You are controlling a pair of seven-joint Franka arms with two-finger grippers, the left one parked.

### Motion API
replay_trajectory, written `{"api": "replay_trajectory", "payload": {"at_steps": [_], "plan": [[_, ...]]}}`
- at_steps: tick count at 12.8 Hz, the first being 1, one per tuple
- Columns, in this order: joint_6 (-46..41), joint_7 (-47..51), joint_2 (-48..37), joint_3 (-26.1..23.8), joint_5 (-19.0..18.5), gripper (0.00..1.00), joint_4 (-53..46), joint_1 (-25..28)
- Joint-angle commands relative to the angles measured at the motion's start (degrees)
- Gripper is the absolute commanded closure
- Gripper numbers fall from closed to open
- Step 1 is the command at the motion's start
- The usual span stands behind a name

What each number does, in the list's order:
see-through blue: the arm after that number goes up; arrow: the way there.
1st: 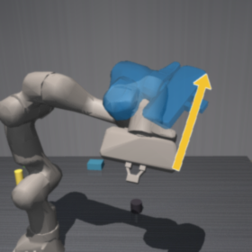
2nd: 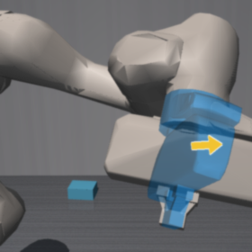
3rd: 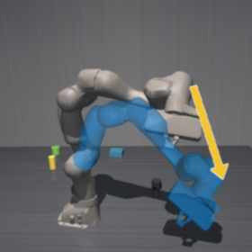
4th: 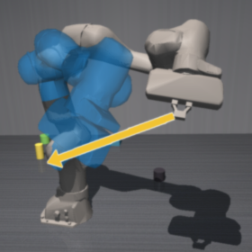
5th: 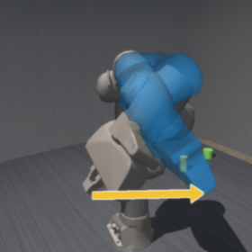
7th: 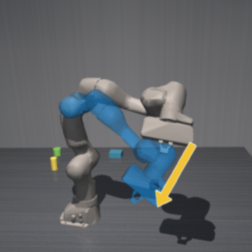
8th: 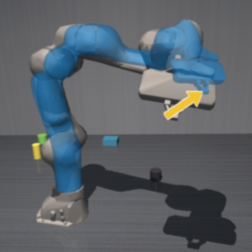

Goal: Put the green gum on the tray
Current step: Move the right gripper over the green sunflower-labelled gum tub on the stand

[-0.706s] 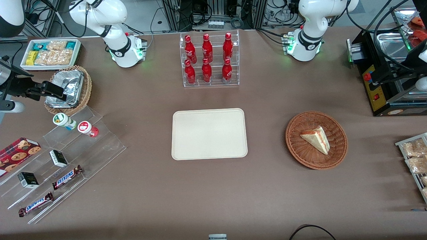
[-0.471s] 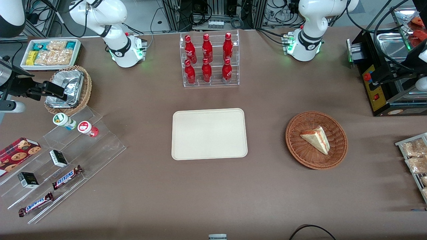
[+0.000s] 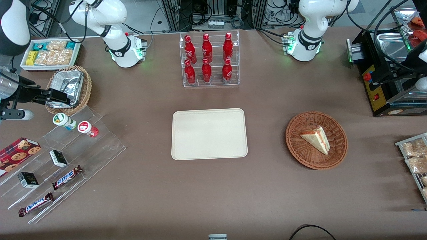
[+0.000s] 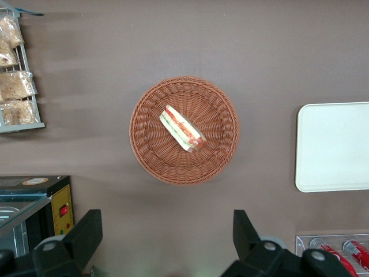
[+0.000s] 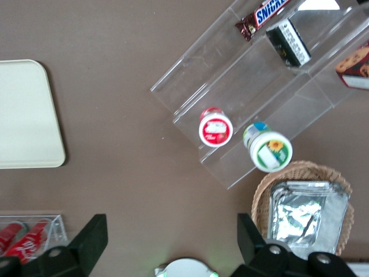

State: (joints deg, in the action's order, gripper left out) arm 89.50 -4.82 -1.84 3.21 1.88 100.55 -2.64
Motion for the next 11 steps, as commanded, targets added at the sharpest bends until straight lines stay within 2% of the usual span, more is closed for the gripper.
{"api": "replay_trajectory", "payload": {"at_steps": [1, 8, 11], "plan": [[5.49, -8.68, -0.97, 0.57, 0.85, 0.0, 4.46, -2.19], [16.39, -33.29, -2.38, 4.78, 0.58, 0.0, 14.66, -3.16], [24.03, -43.13, -4.75, 6.27, 0.58, 0.0, 20.02, -3.51]]}}
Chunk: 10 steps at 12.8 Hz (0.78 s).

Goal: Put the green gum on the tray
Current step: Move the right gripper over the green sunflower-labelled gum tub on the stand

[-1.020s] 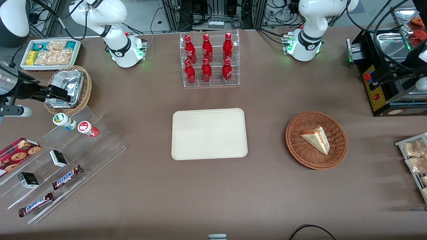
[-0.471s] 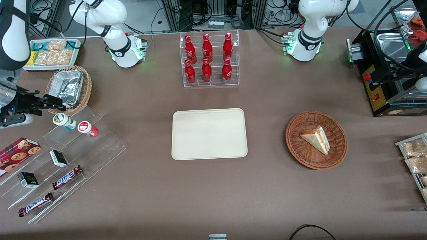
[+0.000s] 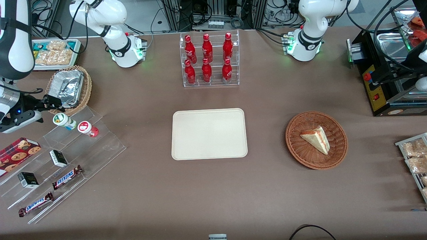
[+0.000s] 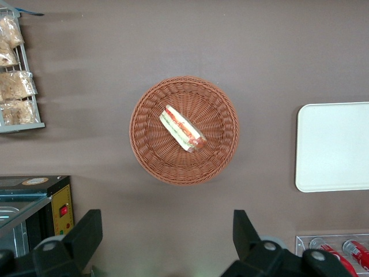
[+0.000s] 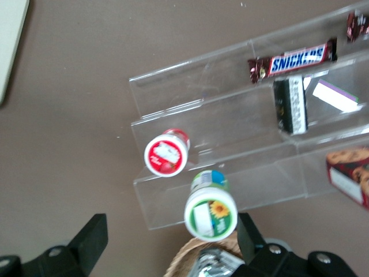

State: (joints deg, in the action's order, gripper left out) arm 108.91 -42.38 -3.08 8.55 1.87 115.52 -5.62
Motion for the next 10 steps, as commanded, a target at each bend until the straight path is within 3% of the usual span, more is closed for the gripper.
{"api": "replay_trajectory", "payload": {"at_steps": [1, 3, 10], "plan": [[7.08, -9.52, -3.77, 1.29, 0.59, 0.0, 6.37, -0.61], [10.86, -15.61, -3.78, 3.48, 0.68, 0.0, 8.3, -0.62], [19.04, -15.62, -5.53, 5.16, 1.3, 0.0, 16.13, -0.44]]}}
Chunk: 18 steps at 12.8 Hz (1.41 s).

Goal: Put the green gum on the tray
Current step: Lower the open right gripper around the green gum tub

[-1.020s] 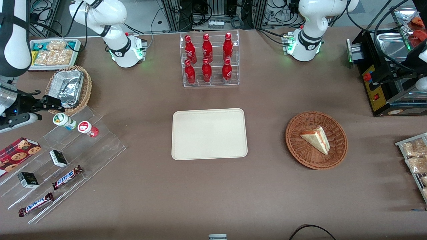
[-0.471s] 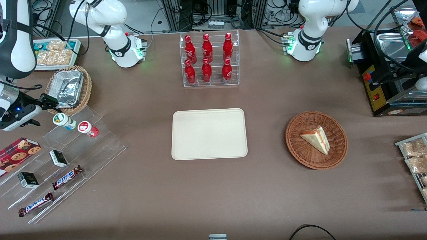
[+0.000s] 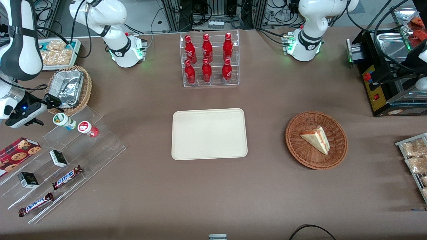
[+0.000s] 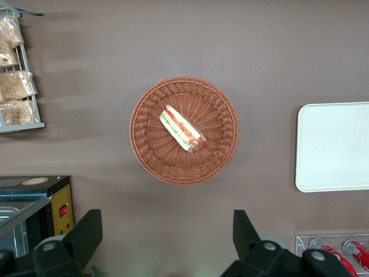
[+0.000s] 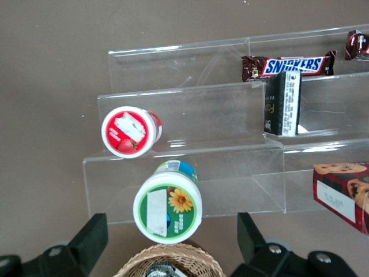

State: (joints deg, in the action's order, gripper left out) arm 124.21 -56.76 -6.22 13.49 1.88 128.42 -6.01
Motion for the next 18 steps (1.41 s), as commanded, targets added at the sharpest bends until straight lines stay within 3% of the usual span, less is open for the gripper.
{"api": "replay_trajectory", "payload": {"at_steps": [1, 18], "plan": [[4.29, -1.25, -2.04, 0.22, 1.29, 0.0, 3.33, 0.12], [9.56, -0.46, 0.77, 0.13, 1.37, 0.0, 5.43, 1.61]]}}
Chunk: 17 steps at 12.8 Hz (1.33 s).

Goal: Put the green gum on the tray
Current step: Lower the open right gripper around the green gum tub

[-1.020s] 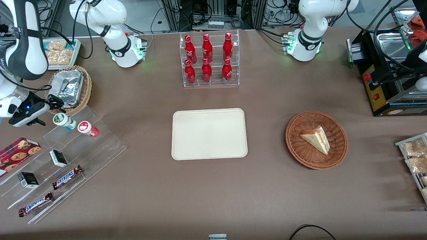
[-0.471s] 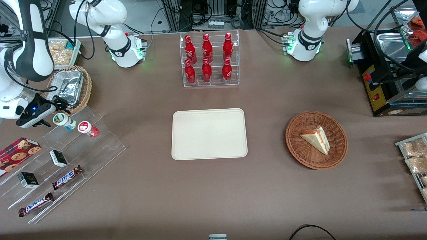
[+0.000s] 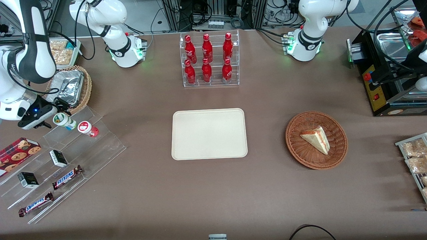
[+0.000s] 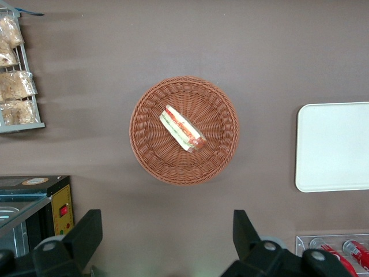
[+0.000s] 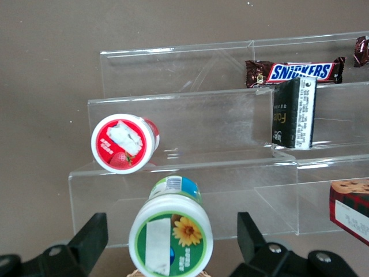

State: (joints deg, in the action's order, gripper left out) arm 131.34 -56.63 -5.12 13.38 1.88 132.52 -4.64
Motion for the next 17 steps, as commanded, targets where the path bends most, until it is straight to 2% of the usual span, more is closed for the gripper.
{"api": "replay_trajectory", "payload": {"at_steps": [1, 17], "plan": [[2.43, -0.58, -0.33, 0.24, 1.37, 0.0, 1.33, 0.24], [1.29, -1.29, -0.77, 0.42, 1.28, 0.0, 2.39, -0.46]]}}
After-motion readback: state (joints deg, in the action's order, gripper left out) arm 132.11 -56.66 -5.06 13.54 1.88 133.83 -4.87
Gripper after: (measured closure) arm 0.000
